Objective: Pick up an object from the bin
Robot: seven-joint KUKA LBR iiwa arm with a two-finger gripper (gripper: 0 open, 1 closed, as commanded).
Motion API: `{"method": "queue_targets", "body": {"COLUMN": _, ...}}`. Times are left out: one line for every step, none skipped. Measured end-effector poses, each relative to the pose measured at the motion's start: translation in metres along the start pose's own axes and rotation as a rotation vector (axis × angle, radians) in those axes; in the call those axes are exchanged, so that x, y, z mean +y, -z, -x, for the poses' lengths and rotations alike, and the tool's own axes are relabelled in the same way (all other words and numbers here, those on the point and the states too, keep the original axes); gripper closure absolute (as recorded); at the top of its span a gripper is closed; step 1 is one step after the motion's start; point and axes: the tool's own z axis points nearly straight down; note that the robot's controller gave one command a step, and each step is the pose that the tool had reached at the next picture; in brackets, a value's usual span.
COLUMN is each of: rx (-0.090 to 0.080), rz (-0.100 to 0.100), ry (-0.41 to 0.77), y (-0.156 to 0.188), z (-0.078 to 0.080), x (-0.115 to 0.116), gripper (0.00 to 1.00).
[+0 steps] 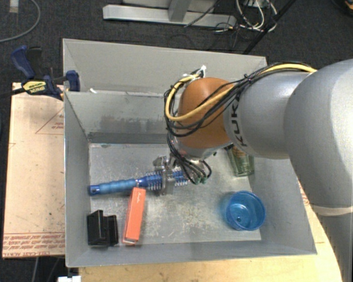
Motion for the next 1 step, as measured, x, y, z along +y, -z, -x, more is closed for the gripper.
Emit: {"method": "queue_targets", "body": {"rx": -0.002, "rz": 0.0, "ry": -0.02, "y": 0.113, "z": 0.0162, "x": -0.0102, "gripper": 1.0}}
